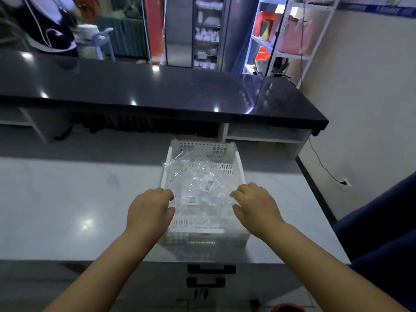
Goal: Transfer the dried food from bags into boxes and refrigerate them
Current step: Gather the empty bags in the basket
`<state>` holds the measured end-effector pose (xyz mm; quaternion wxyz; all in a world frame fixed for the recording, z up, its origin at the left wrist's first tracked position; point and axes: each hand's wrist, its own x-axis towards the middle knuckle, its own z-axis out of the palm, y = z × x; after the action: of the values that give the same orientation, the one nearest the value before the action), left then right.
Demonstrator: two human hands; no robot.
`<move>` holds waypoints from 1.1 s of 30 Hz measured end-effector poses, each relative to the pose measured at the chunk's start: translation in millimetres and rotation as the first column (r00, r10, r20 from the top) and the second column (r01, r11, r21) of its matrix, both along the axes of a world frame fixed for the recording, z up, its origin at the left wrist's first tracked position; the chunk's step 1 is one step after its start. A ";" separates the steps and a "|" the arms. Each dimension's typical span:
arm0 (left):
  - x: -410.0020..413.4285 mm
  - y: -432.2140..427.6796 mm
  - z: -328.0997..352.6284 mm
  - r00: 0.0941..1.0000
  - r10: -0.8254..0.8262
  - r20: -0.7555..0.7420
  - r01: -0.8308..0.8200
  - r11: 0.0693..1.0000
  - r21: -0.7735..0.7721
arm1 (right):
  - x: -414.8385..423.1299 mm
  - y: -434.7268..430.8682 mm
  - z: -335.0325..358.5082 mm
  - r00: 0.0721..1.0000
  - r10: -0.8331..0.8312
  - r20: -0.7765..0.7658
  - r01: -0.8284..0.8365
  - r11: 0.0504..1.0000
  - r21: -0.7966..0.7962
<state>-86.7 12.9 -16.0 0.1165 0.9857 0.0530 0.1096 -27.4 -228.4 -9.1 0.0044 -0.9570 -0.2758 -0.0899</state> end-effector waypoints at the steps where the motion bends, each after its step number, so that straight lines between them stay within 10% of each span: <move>1: 6.8 1.4 -2.1 1.000 0.022 -0.019 -0.022 1.000 0.010 | 10.2 4.9 -1.0 0.999 0.023 -0.040 -0.024 1.000 -0.009; 7: 46.0 -2.2 -18.4 0.980 0.117 -0.161 -0.098 0.987 0.124 | 61.4 17.1 -20.8 0.965 0.227 -0.128 -0.243 0.962 -0.123; 17: 87.3 5.8 -26.3 0.982 0.186 0.010 -0.186 0.972 0.147 | 92.6 8.3 -35.3 0.861 0.498 0.108 -0.507 0.816 0.279; 24: 94.2 2.9 -15.3 0.956 0.069 0.284 -0.080 0.996 0.028 | 97.1 -1.4 -41.5 0.745 0.641 -0.183 -0.617 0.767 0.177; 28: 109.1 -7.9 -18.7 0.963 -0.267 -0.018 0.265 0.943 0.199 | 101.6 -2.8 -27.1 0.735 0.612 -0.293 -0.604 0.787 0.128; 33: 109.0 -18.0 -26.0 0.865 -0.358 -0.352 0.425 0.895 0.136 | 109.8 16.7 -19.7 0.930 0.367 -0.032 -0.354 0.914 0.198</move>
<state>22.3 -5.1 -42.0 0.0223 0.9869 -0.1427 -0.0716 82.4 -211.7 -28.8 0.1211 -0.8875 -0.4373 -0.0807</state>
